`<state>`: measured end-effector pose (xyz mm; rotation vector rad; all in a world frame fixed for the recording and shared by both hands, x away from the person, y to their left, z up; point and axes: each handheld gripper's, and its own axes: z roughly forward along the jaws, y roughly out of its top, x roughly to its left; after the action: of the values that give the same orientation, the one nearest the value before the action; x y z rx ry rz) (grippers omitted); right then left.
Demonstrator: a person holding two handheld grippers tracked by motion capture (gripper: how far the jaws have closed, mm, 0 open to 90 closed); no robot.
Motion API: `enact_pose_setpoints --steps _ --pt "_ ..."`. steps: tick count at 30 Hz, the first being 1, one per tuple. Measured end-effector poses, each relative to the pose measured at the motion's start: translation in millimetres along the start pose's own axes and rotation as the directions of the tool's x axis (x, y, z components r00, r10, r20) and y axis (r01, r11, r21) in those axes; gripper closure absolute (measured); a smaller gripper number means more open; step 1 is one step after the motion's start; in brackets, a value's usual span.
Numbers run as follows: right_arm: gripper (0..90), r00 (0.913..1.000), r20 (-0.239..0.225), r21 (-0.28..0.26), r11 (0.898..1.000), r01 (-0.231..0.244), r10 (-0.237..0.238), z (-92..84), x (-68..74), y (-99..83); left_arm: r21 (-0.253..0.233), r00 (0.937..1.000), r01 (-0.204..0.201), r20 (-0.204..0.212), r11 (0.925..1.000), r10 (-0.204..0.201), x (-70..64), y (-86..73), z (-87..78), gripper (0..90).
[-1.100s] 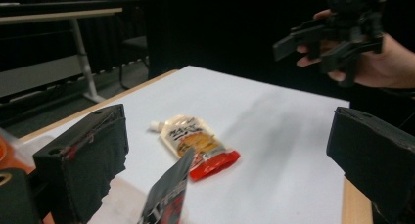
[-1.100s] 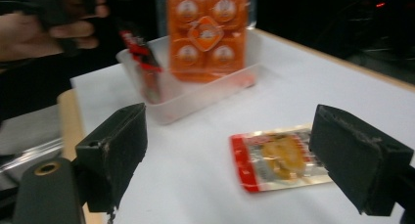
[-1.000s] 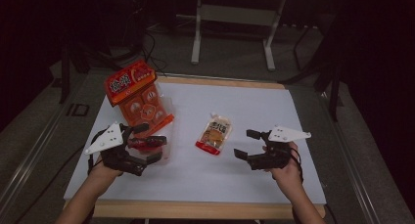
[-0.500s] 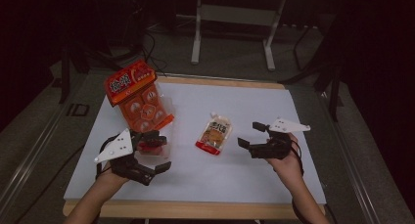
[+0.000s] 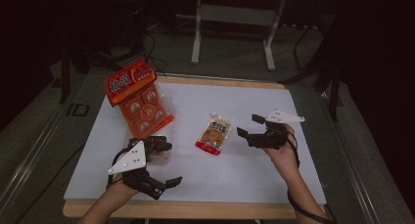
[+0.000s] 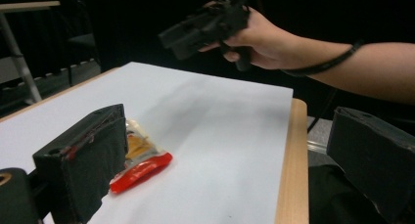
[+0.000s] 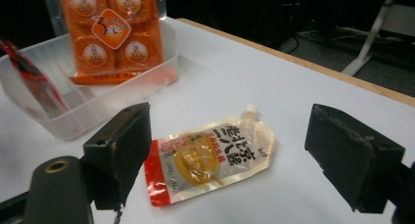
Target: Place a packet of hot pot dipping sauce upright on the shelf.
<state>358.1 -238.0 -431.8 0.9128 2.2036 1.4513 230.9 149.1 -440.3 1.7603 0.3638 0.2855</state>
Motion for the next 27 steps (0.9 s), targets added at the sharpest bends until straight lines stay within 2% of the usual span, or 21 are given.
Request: enact_pose_setpoints --steps 8,14,17,20,23,25,27 --pt "17.3 0.9997 0.025 0.008 1.000 -0.002 0.002 14.6 -9.9 -1.2 0.007 0.9996 0.004 0.029 1.0000 -0.004 -9.0 -7.7 8.2 2.3" --pt "23.9 0.9993 0.037 0.019 1.000 -0.007 0.006 26.7 -18.4 -6.9 0.025 0.9989 -0.003 0.048 0.9997 0.002 -16.5 -13.8 15.5 2.2" --pt "25.7 0.9991 0.042 0.037 0.999 -0.009 0.008 34.3 -22.2 -9.7 0.031 0.9984 0.001 0.057 0.9995 -0.003 -19.1 -16.5 18.4 2.2" --pt "25.7 0.9988 0.033 0.066 0.997 -0.039 0.037 43.3 -26.5 -11.6 0.032 0.9983 0.005 0.058 0.9995 -0.007 -21.8 -19.6 20.0 2.2" --pt "27.4 0.9978 0.043 0.102 0.993 -0.055 0.051 51.8 -29.0 -13.4 0.036 0.9979 0.008 0.064 0.9993 -0.010 -23.3 -22.4 19.9 2.2" --pt "30.5 0.9971 0.067 0.132 0.990 -0.045 0.036 57.2 -28.8 -14.3 0.031 0.9978 0.013 0.064 0.9994 -0.015 -23.5 -23.9 19.4 2.2" --pt "30.7 0.9973 0.053 0.132 0.989 -0.058 0.051 62.6 -28.9 -15.5 0.027 0.9978 0.020 0.062 0.9994 -0.021 -23.6 -25.8 19.0 2.2"
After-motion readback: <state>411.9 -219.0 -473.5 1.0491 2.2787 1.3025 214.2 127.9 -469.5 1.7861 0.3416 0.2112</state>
